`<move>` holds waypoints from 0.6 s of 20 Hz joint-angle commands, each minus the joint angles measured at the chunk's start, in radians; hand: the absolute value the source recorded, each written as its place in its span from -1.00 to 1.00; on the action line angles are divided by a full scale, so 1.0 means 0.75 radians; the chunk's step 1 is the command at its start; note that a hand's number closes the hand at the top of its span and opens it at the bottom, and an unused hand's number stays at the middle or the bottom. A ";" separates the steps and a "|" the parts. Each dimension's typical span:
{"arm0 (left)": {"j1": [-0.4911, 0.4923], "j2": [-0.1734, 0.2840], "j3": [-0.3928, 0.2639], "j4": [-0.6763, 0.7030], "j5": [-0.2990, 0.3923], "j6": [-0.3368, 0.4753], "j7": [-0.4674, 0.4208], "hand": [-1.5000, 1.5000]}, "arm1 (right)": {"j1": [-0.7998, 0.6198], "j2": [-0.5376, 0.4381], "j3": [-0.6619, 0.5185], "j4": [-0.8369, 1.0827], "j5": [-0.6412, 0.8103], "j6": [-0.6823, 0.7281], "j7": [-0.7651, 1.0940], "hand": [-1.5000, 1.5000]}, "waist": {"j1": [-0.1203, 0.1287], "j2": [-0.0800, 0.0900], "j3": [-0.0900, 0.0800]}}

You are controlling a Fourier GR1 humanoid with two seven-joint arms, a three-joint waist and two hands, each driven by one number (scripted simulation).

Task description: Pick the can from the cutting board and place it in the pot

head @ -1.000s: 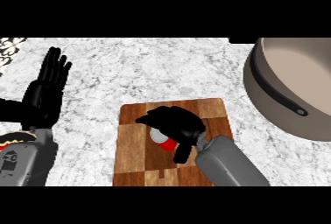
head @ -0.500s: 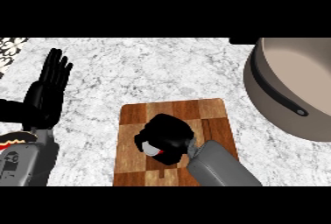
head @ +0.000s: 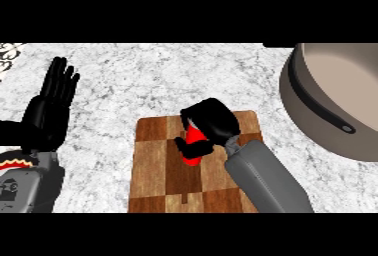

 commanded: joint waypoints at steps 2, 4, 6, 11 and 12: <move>-0.004 0.001 0.005 -0.011 0.001 0.003 -0.005 0.00 | -0.097 -0.061 -0.329 0.150 0.061 -0.130 0.418 1.00 | -0.012 0.033 -0.005; -0.023 0.005 -0.003 -0.016 -0.005 0.001 -0.002 0.00 | -0.189 -0.070 -0.419 0.196 0.093 -0.168 0.580 1.00 | 0.023 0.037 -0.005; -0.018 0.000 -0.018 -0.007 0.000 -0.021 -0.010 0.00 | -0.276 -0.081 -0.495 0.234 0.146 -0.246 0.746 1.00 | 0.056 0.042 -0.007; -0.054 -0.014 -0.053 -0.004 -0.009 -0.029 0.001 0.00 | -0.492 -0.176 -0.577 0.347 0.384 -0.361 1.169 1.00 | 0.105 0.039 -0.011; -0.081 -0.029 -0.051 0.007 0.002 -0.021 0.010 0.00 | -0.533 -0.185 -0.583 0.374 0.436 -0.382 1.254 1.00 | 0.101 0.042 -0.010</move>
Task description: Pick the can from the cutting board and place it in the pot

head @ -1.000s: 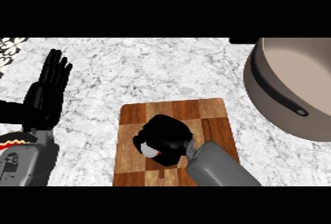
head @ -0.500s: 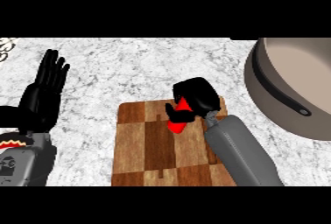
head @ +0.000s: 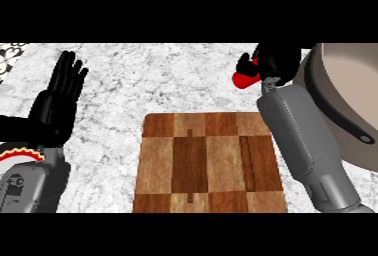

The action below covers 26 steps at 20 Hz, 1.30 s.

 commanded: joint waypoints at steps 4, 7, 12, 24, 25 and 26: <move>-0.024 -0.013 -0.038 -0.007 -0.005 -0.021 0.001 0.00 | -0.287 -0.138 -0.080 0.196 0.373 -0.155 0.577 1.00 | 0.068 -0.001 0.001; -0.047 -0.016 -0.021 0.031 0.009 -0.020 0.007 0.00 | -0.379 -0.183 -0.074 0.281 0.529 -0.146 0.713 1.00 | 0.051 0.000 0.002; -0.015 -0.013 -0.025 0.021 -0.011 -0.011 0.003 0.00 | -0.457 -0.187 -0.122 0.363 0.699 -0.165 0.855 1.00 | 0.031 -0.019 0.006; 0.007 -0.030 0.018 0.088 -0.025 0.021 -0.046 0.00 | -0.347 -0.201 -0.347 0.379 0.765 -0.200 0.817 1.00 | -0.065 -0.043 0.009; -0.015 -0.010 0.019 0.043 -0.029 0.034 0.020 0.00 | -0.307 -0.149 -0.340 0.346 0.787 -0.221 0.856 1.00 | -0.067 -0.048 0.010; 0.023 -0.002 0.021 0.004 -0.024 0.036 0.051 0.00 | -0.270 -0.222 -0.373 0.289 0.773 -0.207 0.795 1.00 | -0.081 -0.058 0.010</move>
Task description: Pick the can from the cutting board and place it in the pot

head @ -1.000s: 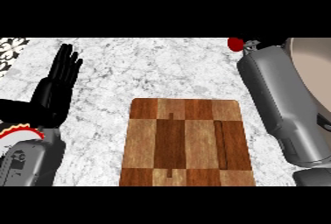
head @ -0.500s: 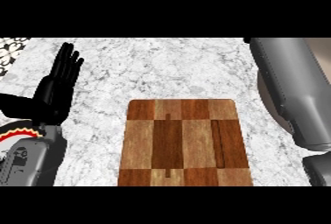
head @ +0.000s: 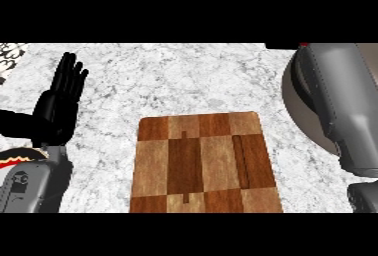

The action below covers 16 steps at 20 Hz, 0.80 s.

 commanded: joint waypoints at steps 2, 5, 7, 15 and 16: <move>0.083 0.023 0.025 -0.022 0.011 -0.031 -0.034 0.00 | 0.189 -0.027 -0.064 -0.095 0.024 -0.131 0.180 1.00 | -0.028 -0.005 0.004; 0.108 0.010 0.027 -0.002 0.017 -0.043 -0.060 0.00 | 0.309 -0.027 -0.117 -0.209 -0.032 -0.165 0.076 1.00 | -0.035 -0.007 0.004; -0.021 0.027 0.044 0.035 0.001 -0.016 -0.007 0.00 | 0.334 -0.046 -0.134 -0.276 -0.051 -0.131 0.016 1.00 | -0.042 -0.005 0.004; 0.033 0.051 0.095 0.086 0.042 -0.098 -0.081 0.00 | 0.580 -0.114 -0.257 -0.366 -0.152 -0.204 -0.148 1.00 | -0.034 -0.002 0.003; 0.032 0.028 0.045 -0.032 0.017 -0.051 0.022 0.00 | 0.567 -0.096 -0.269 -0.286 -0.154 -0.237 -0.138 1.00 | -0.018 -0.001 0.004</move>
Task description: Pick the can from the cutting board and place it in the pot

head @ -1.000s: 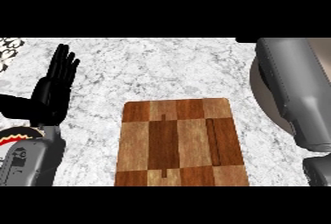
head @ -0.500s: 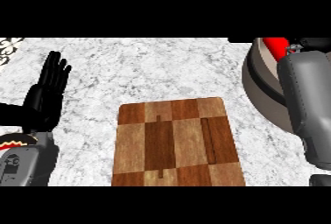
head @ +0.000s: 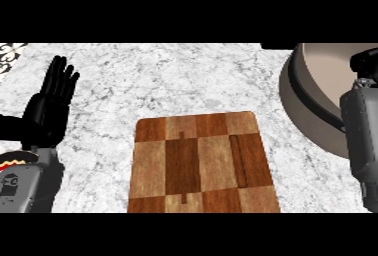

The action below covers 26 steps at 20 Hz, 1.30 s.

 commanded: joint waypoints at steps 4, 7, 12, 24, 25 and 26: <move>-0.056 -0.015 -0.003 0.006 -0.013 0.028 0.045 0.00 | 0.113 0.011 -0.200 0.081 -0.244 -0.141 -0.057 1.00 | -0.007 0.015 0.012; 0.014 -0.049 -0.027 -0.044 -0.012 0.028 0.017 0.00 | 0.081 0.068 -0.270 0.070 -0.361 -0.161 -0.076 -1.00 | 0.012 0.013 0.012; -0.003 -0.042 -0.028 -0.035 -0.028 0.029 0.018 0.00 | 0.144 0.078 -0.258 0.091 -0.496 -0.244 -0.347 -1.00 | 0.009 0.017 0.012; 0.055 -0.064 -0.040 -0.074 -0.041 0.039 0.029 0.00 | 0.132 0.104 -0.294 -0.210 -0.642 -0.624 -0.404 -1.00 | -0.006 0.004 0.010; 0.026 -0.038 -0.017 -0.033 -0.030 0.007 -0.007 0.00 | 0.123 0.080 -0.330 -0.211 -0.685 -0.662 -0.419 -1.00 | -0.008 0.008 0.010; 0.028 -0.005 0.032 -0.021 0.012 -0.027 -0.015 0.00 | 0.188 0.131 -0.325 -0.233 -0.709 -0.723 -0.456 -1.00 | -0.007 0.008 0.010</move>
